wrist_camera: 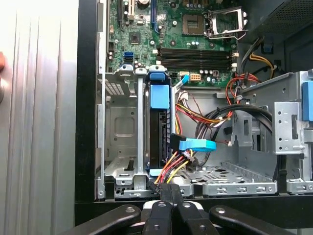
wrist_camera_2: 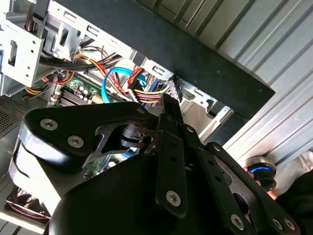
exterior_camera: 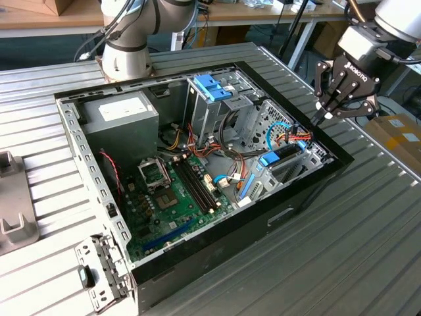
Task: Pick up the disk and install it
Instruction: 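Insert the disk into the insertion slot, then insert the first disk wire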
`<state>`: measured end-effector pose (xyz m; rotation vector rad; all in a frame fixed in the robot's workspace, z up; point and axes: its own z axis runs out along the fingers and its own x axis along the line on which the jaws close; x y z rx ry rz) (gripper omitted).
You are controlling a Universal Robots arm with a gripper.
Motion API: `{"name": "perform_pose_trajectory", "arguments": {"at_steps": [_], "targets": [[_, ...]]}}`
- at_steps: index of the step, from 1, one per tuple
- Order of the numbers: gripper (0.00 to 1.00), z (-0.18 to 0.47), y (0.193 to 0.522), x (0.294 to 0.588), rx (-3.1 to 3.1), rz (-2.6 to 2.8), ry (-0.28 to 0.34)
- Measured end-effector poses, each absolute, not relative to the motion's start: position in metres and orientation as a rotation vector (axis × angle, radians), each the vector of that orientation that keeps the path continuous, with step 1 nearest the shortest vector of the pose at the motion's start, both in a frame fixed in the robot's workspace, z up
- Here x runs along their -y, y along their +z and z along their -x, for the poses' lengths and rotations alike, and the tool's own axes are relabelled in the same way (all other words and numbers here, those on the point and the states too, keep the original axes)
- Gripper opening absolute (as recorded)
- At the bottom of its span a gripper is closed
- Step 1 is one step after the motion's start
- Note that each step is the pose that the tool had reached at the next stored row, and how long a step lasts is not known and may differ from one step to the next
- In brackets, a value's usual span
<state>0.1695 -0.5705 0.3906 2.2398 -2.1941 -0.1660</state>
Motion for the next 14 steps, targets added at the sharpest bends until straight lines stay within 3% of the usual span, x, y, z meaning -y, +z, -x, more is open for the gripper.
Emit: {"name": "perform_pose_trajectory", "arguments": {"at_steps": [11, 13, 14], "targets": [[0.1, -0.1698, 0.3906, 0.5705, 2.194, -2.24, -0.166], [0.11, -0.1698, 0.3906, 0.5706, 2.194, -2.24, -0.166], [0.17, -0.1699, 0.3906, 0.5705, 2.194, -2.24, -0.166]]}}
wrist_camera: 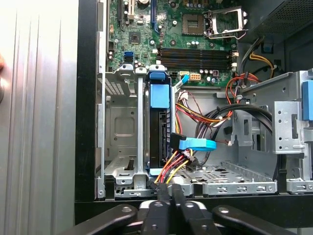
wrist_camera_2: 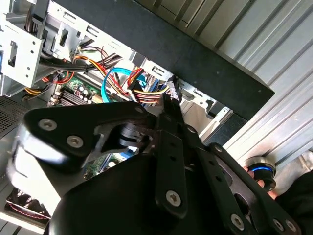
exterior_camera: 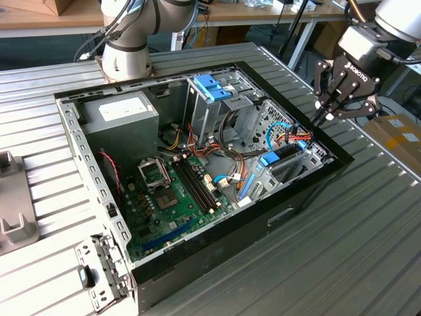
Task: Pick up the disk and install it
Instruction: 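Insert the first disk wire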
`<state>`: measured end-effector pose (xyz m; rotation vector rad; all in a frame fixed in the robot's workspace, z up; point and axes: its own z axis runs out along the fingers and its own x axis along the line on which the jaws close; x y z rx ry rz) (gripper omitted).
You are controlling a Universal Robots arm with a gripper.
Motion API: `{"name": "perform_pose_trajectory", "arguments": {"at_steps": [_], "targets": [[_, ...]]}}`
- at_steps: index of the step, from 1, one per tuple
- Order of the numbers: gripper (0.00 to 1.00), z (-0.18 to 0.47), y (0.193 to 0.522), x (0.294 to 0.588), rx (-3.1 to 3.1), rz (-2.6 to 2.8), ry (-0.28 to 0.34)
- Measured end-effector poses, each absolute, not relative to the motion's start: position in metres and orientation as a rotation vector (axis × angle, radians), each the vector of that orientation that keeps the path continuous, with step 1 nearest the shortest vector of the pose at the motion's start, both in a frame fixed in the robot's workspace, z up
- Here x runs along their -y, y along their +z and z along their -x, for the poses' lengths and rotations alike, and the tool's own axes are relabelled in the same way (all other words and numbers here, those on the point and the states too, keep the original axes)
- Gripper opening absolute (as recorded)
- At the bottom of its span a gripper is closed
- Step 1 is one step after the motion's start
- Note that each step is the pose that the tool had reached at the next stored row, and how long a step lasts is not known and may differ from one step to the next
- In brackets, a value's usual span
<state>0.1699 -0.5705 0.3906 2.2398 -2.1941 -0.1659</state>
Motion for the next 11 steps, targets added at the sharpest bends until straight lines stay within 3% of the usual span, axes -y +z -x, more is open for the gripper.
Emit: {"name": "perform_pose_trajectory", "arguments": {"at_steps": [1, 6, 7, 8, 11], "targets": [[0.17, -0.1699, 0.3906, 0.5706, 2.194, -2.24, -0.166], [0.48, -0.1699, 0.3906, 0.5705, 2.194, -2.24, -0.166], [0.48, -0.1699, 0.3906, 0.5705, 2.194, -2.24, -0.166], [0.54, -0.17, 0.3906, 0.5705, 2.194, -2.24, -0.166], [0.54, -0.17, 0.3906, 0.5706, 2.187, -2.246, -0.166]]}}
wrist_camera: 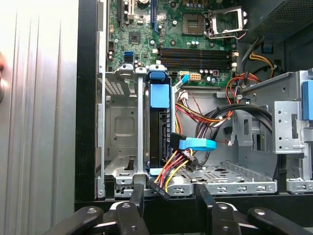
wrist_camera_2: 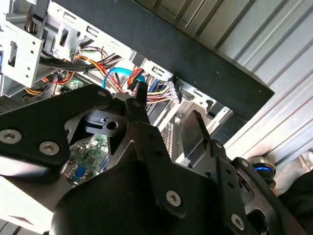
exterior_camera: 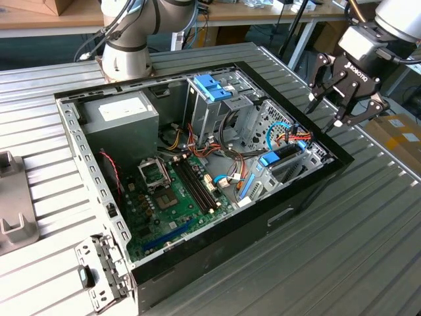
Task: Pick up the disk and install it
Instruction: 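Insert the first disk wire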
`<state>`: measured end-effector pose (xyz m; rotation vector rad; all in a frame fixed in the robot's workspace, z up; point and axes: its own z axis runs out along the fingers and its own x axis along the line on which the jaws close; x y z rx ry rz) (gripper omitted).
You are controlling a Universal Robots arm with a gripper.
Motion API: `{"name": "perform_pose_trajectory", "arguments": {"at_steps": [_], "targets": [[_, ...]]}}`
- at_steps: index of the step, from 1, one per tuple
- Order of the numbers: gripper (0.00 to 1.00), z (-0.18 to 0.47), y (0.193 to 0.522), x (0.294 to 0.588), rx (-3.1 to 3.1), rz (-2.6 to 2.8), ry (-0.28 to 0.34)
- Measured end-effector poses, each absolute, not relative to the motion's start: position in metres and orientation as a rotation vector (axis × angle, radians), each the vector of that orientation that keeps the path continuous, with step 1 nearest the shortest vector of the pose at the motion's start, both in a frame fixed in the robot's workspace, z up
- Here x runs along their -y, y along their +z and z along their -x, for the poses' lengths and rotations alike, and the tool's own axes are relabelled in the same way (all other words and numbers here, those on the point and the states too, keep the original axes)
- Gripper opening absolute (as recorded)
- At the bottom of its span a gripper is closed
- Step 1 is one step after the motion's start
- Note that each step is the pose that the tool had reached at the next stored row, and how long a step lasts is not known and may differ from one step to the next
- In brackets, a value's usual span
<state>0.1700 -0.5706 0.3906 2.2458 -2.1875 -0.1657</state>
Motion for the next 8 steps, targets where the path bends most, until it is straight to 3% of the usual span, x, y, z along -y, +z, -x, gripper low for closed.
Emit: {"name": "perform_pose_trajectory", "arguments": {"at_steps": [8], "targets": [[0.54, -0.17, 0.3883, 0.5706, 1.993, -2.409, -0.165]]}}
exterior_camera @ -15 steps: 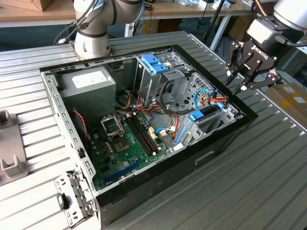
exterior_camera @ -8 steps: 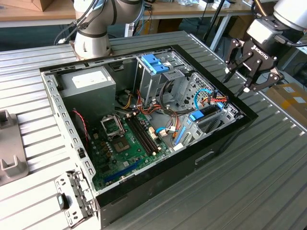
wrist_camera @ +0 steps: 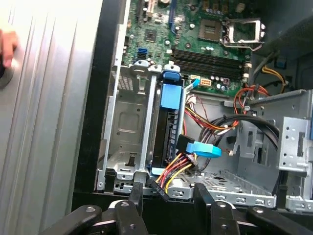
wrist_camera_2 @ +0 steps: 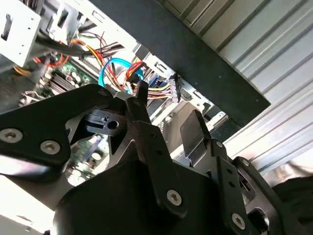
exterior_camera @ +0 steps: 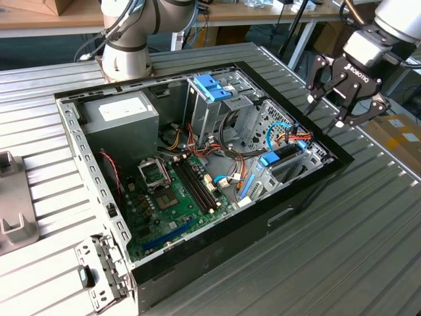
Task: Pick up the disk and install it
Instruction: 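Insert the first disk wire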
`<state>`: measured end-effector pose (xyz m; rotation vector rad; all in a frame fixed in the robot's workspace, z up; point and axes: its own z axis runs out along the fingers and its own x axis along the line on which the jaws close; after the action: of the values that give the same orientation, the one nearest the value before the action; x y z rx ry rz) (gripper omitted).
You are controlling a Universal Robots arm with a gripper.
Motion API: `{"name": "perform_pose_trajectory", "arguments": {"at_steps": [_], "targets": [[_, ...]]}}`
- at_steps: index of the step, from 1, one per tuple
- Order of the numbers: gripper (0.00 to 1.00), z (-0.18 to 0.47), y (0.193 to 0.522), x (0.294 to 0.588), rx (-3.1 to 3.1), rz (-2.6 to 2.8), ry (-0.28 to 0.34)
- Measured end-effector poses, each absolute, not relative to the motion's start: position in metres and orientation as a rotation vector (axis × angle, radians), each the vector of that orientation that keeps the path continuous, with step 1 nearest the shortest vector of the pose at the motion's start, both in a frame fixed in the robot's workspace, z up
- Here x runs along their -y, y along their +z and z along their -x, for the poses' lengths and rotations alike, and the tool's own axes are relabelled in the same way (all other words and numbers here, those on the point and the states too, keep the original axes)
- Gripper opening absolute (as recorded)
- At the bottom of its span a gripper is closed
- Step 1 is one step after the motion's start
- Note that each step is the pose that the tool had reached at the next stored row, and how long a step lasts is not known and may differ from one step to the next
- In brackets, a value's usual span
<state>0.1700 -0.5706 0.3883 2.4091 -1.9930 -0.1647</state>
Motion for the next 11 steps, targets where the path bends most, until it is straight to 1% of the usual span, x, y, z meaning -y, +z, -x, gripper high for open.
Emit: {"name": "perform_pose_trajectory", "arguments": {"at_steps": [11], "targets": [[0.54, -0.17, 0.3823, 0.5706, 1.585, -2.676, -0.159]]}}
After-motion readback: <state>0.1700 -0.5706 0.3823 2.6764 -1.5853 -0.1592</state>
